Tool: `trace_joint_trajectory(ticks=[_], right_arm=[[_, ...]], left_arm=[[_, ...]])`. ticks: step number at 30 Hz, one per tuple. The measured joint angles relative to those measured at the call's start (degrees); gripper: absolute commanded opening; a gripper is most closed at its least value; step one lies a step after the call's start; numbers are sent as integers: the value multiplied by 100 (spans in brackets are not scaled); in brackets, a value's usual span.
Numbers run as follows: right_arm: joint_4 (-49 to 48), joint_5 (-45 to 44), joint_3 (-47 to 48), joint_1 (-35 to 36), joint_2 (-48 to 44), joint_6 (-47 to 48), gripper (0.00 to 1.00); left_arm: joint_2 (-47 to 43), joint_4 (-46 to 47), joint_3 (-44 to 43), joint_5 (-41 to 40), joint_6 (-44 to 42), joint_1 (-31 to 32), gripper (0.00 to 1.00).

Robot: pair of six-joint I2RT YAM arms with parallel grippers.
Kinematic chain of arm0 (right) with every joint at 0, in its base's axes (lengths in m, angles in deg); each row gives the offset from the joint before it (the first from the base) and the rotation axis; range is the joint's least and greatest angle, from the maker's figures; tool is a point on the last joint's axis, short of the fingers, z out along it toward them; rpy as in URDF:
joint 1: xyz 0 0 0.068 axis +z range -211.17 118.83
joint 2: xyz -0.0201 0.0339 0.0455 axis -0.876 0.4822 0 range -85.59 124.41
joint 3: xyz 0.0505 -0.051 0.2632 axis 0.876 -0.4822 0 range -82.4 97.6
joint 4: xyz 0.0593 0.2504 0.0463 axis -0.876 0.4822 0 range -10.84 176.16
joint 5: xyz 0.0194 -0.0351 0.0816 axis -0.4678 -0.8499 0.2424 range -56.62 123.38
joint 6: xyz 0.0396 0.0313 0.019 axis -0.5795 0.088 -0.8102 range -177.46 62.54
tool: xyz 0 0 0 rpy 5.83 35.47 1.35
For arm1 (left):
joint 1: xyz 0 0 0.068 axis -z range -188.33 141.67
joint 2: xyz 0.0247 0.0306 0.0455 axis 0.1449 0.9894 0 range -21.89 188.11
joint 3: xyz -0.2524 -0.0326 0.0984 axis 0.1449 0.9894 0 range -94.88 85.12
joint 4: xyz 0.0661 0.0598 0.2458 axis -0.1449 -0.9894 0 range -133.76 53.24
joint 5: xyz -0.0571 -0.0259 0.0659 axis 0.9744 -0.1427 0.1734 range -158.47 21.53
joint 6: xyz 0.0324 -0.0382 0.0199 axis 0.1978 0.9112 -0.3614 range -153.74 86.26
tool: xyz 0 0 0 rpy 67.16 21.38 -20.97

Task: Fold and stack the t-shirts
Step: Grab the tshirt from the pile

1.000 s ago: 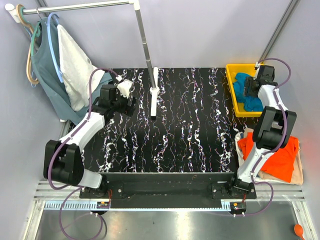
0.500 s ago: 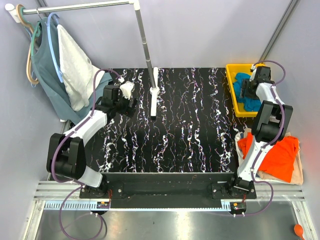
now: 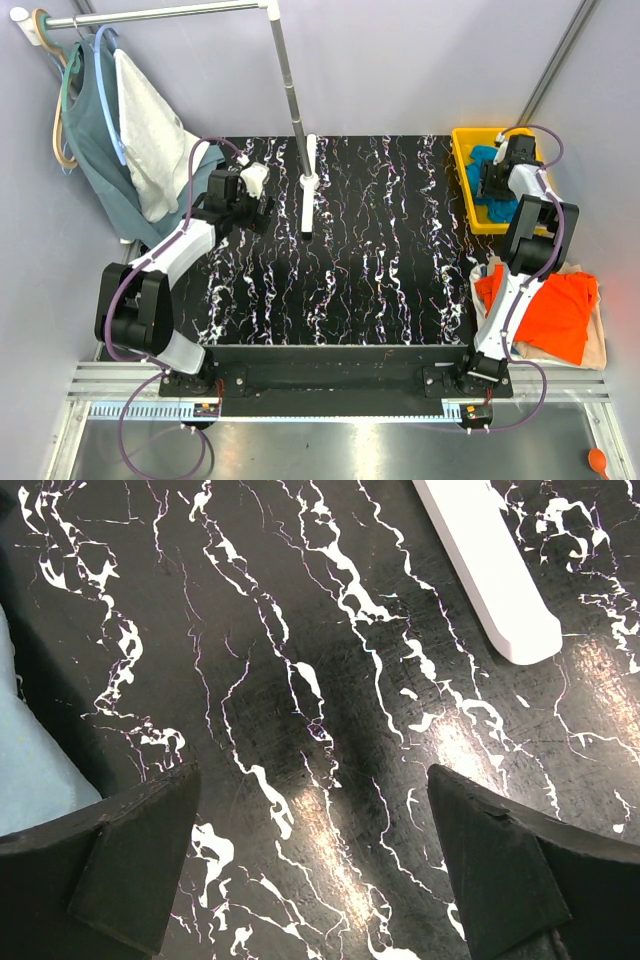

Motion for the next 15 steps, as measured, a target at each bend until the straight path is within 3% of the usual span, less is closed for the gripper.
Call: trace_joint_trajectory(ticks=[9,15], right_arm=[[24,48,260,0,122,-39,52],[116,144,527,0,188,-52,29]], left_arm=[[42,4,-22,-81,-46,7,99],[72,2,-24,-105,-52,17,99]])
